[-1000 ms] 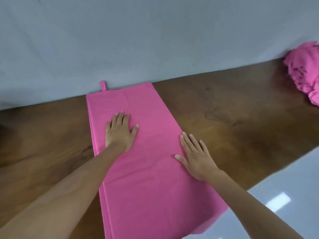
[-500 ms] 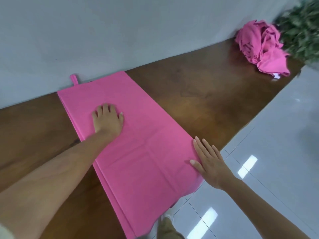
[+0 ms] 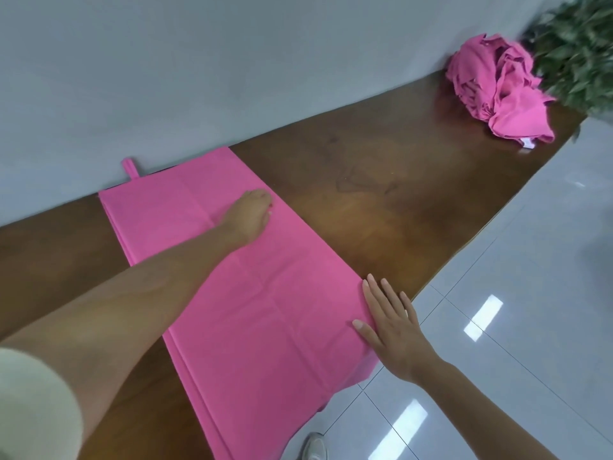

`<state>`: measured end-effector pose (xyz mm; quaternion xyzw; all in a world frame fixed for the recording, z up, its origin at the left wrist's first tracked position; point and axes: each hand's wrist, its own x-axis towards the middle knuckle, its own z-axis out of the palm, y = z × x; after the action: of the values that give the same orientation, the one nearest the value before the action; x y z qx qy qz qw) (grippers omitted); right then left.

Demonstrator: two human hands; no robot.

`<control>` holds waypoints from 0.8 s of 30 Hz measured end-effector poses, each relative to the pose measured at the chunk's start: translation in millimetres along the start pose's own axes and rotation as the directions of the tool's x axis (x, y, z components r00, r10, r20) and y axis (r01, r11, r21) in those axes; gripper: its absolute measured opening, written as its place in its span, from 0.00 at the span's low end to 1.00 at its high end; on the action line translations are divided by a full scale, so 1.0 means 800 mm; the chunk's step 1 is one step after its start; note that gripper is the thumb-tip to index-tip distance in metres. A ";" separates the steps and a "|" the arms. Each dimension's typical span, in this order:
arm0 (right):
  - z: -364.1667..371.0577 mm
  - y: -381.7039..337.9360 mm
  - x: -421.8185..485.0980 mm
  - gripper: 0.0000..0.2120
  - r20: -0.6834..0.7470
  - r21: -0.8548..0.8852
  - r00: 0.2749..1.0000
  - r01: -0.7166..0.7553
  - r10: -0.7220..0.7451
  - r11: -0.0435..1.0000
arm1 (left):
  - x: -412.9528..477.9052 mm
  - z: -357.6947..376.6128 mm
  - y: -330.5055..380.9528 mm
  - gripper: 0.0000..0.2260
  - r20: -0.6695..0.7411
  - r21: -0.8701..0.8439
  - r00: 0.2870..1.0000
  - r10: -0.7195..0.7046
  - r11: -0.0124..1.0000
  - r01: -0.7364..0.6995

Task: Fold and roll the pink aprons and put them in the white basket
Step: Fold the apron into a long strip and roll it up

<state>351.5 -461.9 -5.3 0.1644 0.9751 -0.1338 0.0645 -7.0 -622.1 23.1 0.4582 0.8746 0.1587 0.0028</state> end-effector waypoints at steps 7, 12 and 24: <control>-0.030 0.005 0.019 0.32 -0.031 0.280 0.992 -0.106 0.120 0.954 | 0.061 -0.004 0.048 0.12 0.261 0.004 0.965 -0.007 1.000 0.006; -0.030 0.013 0.026 0.15 -0.143 0.341 0.968 -0.146 0.205 0.928 | 0.074 -0.013 0.044 0.06 0.313 0.117 0.949 -0.045 0.993 0.008; -0.019 0.048 -0.015 0.35 -0.300 0.163 0.946 -0.075 0.122 0.984 | 0.051 -0.033 0.030 0.12 0.306 0.112 0.943 -0.130 0.989 0.100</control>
<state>374.3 -425.9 2.0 0.2362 0.9510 -0.1760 -0.0946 -15.1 -583.5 60.5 0.4253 0.8949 0.0423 0.1286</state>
